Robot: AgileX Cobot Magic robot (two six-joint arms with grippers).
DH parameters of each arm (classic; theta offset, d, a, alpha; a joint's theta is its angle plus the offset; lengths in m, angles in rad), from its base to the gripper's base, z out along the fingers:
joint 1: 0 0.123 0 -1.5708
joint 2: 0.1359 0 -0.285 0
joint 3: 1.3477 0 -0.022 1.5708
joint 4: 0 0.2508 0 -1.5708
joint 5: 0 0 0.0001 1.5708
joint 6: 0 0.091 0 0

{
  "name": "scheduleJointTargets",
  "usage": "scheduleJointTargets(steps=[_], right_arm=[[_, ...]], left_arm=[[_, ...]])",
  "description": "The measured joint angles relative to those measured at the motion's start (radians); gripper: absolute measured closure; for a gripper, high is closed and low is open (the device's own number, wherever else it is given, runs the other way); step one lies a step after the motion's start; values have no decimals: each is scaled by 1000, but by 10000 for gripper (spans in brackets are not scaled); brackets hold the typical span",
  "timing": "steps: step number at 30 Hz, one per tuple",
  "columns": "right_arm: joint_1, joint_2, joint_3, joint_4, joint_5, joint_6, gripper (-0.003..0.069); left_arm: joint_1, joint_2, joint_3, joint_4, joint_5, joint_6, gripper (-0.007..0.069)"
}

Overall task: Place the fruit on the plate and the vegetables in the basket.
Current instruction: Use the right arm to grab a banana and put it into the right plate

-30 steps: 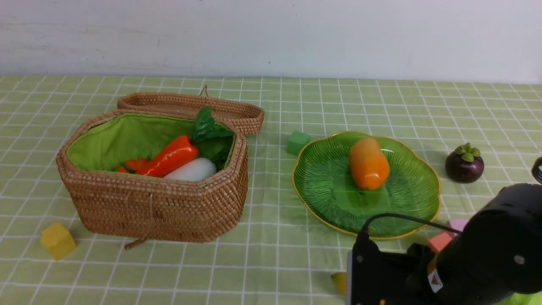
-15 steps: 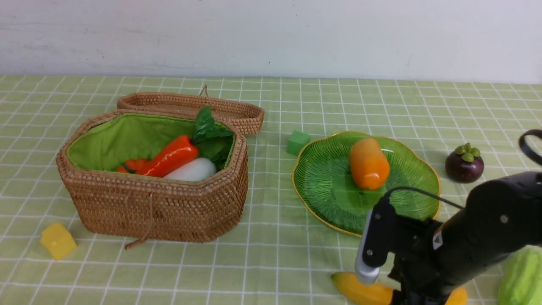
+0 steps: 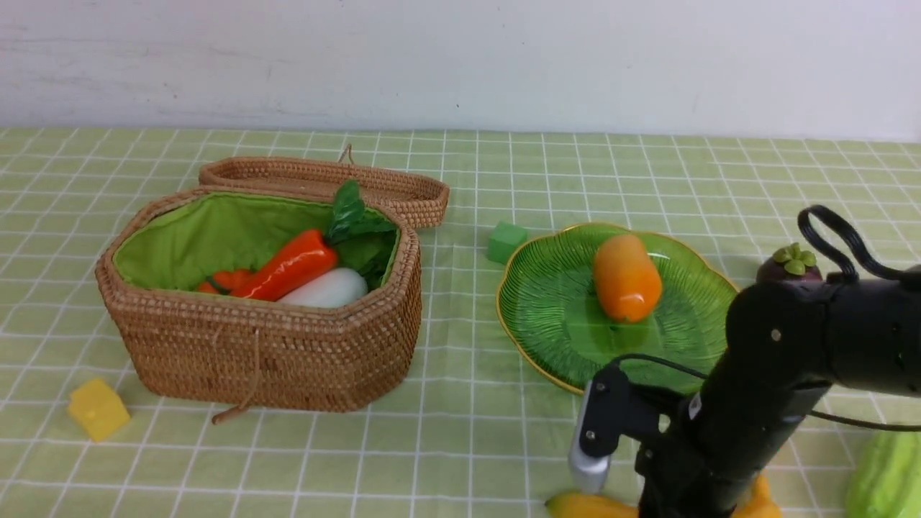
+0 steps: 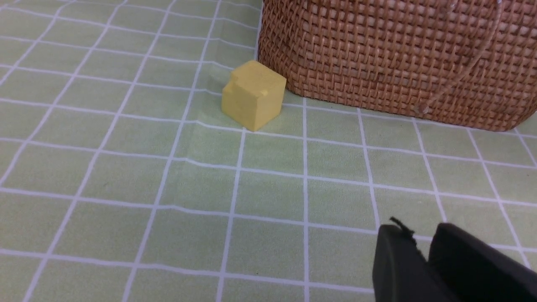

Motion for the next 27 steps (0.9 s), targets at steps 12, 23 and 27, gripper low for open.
scheduleJointTargets(steps=[12, 23, 27], right_arm=[[-80, 2, -356, 469, -181, 45, 344], [-159, 192, -359, 689, -499, 331, 344], [-158, 238, -359, 658, -498, 339, 344]], left_arm=[[0, 0, 0, 1, 0, 0, 494], [0, 0, 0, 1, 0, 0, 491], [0, 0, 0, 1, 0, 0, 488]])
